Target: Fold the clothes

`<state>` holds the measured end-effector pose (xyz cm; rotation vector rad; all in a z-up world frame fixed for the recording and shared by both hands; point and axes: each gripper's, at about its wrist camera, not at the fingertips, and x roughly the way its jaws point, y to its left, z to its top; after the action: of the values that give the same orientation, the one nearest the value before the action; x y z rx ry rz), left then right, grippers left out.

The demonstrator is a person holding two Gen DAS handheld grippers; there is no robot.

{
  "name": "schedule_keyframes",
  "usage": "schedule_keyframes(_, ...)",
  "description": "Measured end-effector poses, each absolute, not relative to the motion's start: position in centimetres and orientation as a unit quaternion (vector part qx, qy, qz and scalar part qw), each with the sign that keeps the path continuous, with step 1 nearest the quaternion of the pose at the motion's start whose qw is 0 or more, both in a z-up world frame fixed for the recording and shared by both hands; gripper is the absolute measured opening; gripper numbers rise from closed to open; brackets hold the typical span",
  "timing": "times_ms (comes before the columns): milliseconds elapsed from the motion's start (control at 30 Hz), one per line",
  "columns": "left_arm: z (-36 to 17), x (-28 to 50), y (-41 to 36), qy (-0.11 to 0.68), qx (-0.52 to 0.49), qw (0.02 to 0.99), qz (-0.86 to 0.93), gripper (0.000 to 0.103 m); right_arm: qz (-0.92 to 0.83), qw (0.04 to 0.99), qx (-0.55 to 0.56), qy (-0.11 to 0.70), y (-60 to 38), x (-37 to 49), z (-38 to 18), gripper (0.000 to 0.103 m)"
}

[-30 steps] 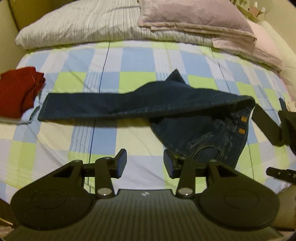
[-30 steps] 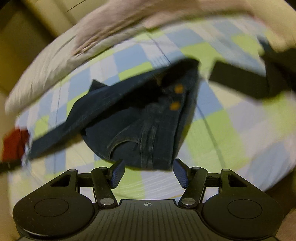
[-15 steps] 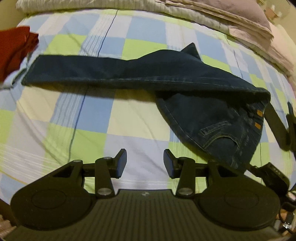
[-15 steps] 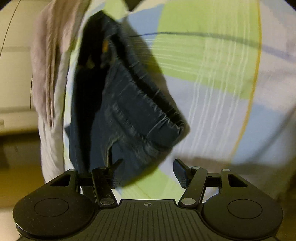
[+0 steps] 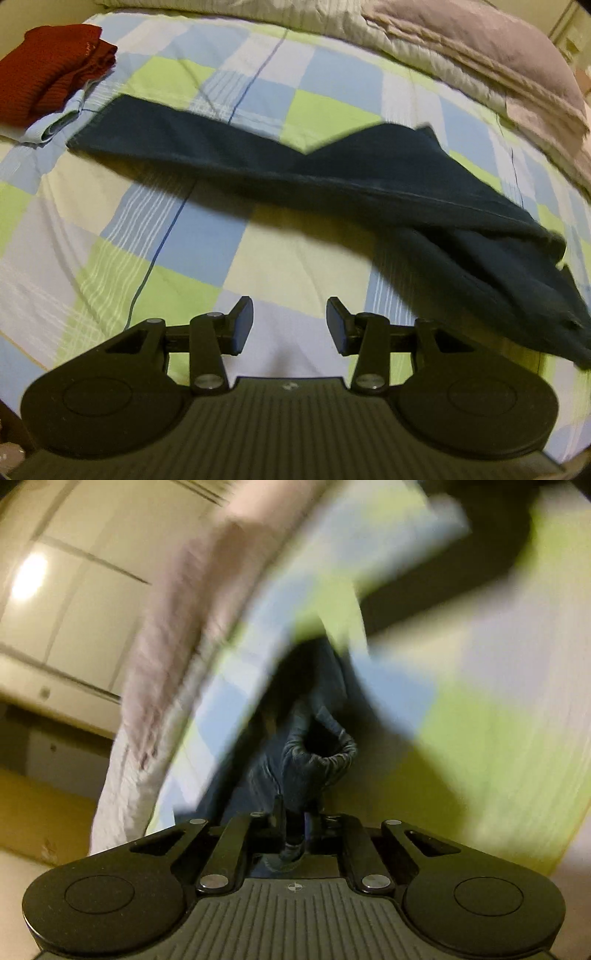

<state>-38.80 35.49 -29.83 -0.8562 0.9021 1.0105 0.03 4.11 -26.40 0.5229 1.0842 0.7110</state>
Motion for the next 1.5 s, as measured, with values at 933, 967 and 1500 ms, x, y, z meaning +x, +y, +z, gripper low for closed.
schedule_keyframes(933,-39.2,-45.2,42.6,0.244,-0.571,0.546,0.563,0.011,0.296,0.738,0.228,0.562,9.6,12.0,-31.7,0.051)
schedule_keyframes(967,-39.2,-45.2,42.8,0.243,-0.572,0.548,0.559,0.01,0.299,0.734,0.232,0.563,10.1,12.2,-32.1,0.051)
schedule_keyframes(1500,-29.3,-39.4,51.0,0.203,-0.488,0.666,0.526,0.001,0.36,0.745,0.18,0.531,19.3,15.4,-25.2,0.001)
